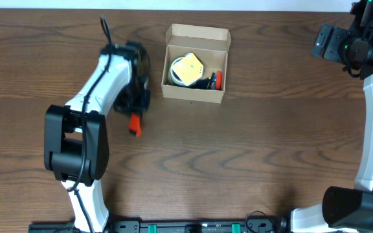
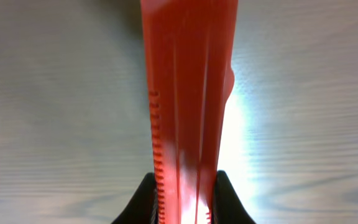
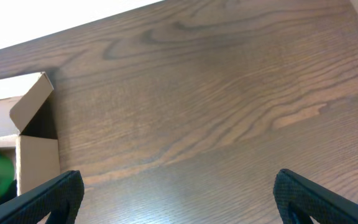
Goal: Pack container
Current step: 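Lower the left gripper onto the red box cutter and grasp it, then lift the red box cutter and carry it over the box, then lower the box cutter into the box, release, and withdraw left gripper, then move both grippers to the box lid flaps on either side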
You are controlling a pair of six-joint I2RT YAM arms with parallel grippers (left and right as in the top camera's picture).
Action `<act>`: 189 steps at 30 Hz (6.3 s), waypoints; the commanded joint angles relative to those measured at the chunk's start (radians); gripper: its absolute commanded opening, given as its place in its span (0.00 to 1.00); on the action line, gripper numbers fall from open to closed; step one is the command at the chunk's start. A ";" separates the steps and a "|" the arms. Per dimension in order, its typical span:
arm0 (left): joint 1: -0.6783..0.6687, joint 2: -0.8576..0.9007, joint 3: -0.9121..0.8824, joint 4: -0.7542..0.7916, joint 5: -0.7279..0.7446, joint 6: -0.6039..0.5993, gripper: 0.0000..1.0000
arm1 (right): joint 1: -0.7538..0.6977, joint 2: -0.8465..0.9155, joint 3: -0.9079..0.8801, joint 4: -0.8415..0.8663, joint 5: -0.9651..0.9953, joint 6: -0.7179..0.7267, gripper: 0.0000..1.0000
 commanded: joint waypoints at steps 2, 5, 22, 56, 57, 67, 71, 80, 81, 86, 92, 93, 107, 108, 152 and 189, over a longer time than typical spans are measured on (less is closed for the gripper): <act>0.001 -0.022 0.179 -0.065 -0.032 0.123 0.06 | -0.007 0.003 -0.007 0.000 0.010 0.002 0.99; -0.008 -0.023 0.283 -0.129 -0.028 0.275 0.06 | -0.007 0.003 -0.007 0.000 0.010 0.002 0.99; -0.203 -0.023 0.456 -0.111 -0.028 0.939 0.06 | -0.007 0.003 -0.007 0.000 0.010 0.002 0.99; -0.228 0.114 0.456 0.111 0.115 1.330 0.06 | -0.007 0.003 -0.007 0.000 0.010 0.002 0.99; -0.228 0.126 0.456 0.116 0.102 1.330 0.06 | -0.007 0.003 -0.007 0.000 0.010 0.002 0.99; -0.228 0.165 0.456 0.149 0.076 1.330 0.06 | -0.007 0.003 -0.007 0.000 0.010 0.002 0.99; -0.224 0.172 0.456 0.152 0.073 1.331 0.06 | -0.007 0.003 -0.007 0.000 0.010 0.002 0.99; -0.216 0.209 0.456 0.152 0.074 1.339 0.06 | -0.007 0.003 -0.007 0.000 0.010 0.002 0.99; -0.216 0.212 0.456 0.153 0.074 1.339 0.06 | -0.007 0.003 -0.007 0.000 0.010 0.002 0.99; -0.216 0.236 0.456 0.161 0.077 1.339 0.06 | -0.007 0.003 -0.007 0.000 0.010 0.002 0.99; -0.217 0.247 0.456 0.158 0.077 1.337 0.06 | -0.007 0.003 -0.007 0.000 0.010 0.002 0.99; -0.217 0.247 0.456 0.158 0.077 1.337 0.06 | -0.007 0.003 -0.007 0.000 0.010 0.002 0.99; -0.219 0.246 0.467 0.178 0.077 1.184 0.69 | -0.007 0.003 -0.007 0.000 0.010 0.002 0.99; -0.218 0.246 0.473 0.178 0.077 1.170 0.71 | -0.007 0.003 -0.007 0.000 0.010 0.002 0.99; -0.028 0.246 0.932 -0.454 -0.045 -0.253 0.27 | -0.007 0.003 -0.007 0.000 0.010 0.002 0.99; 0.198 0.611 0.924 -0.249 0.691 0.114 0.11 | 0.078 0.516 -0.007 0.106 -0.708 0.257 0.01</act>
